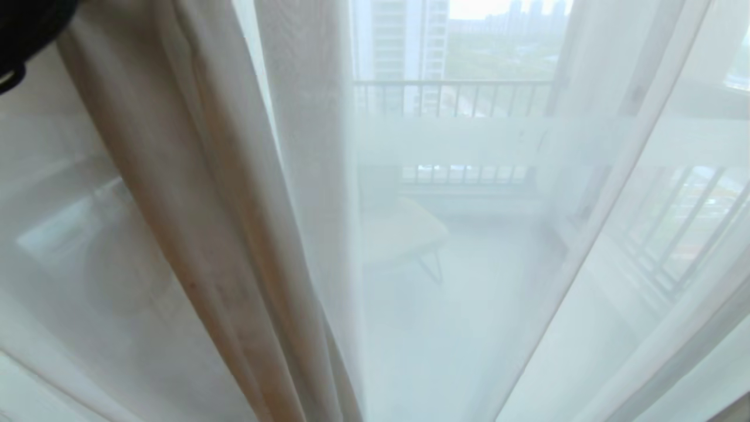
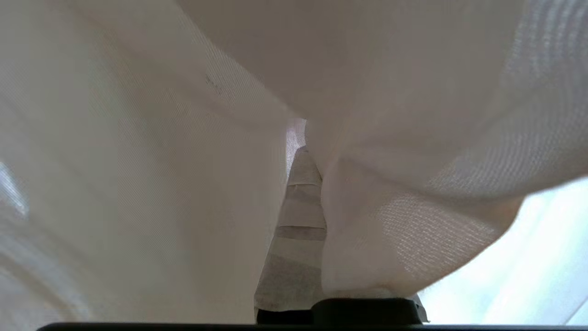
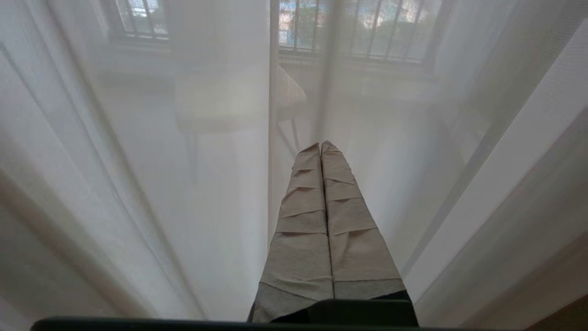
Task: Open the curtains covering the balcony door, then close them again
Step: Close the inner curtains on both sides
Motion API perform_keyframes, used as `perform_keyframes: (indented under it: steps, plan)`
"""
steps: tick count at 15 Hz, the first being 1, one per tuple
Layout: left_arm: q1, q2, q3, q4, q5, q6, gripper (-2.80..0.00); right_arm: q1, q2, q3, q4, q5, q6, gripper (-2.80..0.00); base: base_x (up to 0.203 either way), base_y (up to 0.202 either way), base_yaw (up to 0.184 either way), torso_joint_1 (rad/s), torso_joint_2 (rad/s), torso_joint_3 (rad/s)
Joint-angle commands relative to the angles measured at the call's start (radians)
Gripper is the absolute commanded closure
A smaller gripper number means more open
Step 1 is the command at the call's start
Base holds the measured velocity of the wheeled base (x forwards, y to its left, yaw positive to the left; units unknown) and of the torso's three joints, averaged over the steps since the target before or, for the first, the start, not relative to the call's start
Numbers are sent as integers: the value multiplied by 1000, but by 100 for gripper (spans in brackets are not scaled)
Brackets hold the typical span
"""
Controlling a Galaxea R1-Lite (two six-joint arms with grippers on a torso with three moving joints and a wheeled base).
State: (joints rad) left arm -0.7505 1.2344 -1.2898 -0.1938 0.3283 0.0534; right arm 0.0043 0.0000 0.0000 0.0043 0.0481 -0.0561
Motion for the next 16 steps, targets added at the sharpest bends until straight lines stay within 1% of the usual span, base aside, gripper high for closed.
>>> perform_keyframes:
  steps: [1, 2, 5, 11, 12, 16]
  plan:
    - [55, -106, 74, 0, 4, 0, 0, 0, 0, 0, 0, 1, -1, 0, 0, 0, 0, 0, 0, 0]
    - [74, -125, 92, 1, 5, -1, 0, 0, 0, 0, 0, 1, -1, 0, 0, 0, 0, 0, 0, 0]
    - [99, -147, 110, 4, 6, -1, 0, 0, 0, 0, 0, 1, -1, 0, 0, 0, 0, 0, 0, 0]
    - [97, -160, 131, 4, 5, 0, 0, 0, 0, 0, 0, 1, -1, 0, 0, 0, 0, 0, 0, 0]
    - [97, -168, 137, 4, 5, 1, -280, 0, 0, 0, 0, 1, -1, 0, 0, 0, 0, 0, 0, 0]
    - [99, -217, 189, 17, 6, 3, -280, 0, 0, 0, 0, 1, -1, 0, 0, 0, 0, 0, 0, 0]
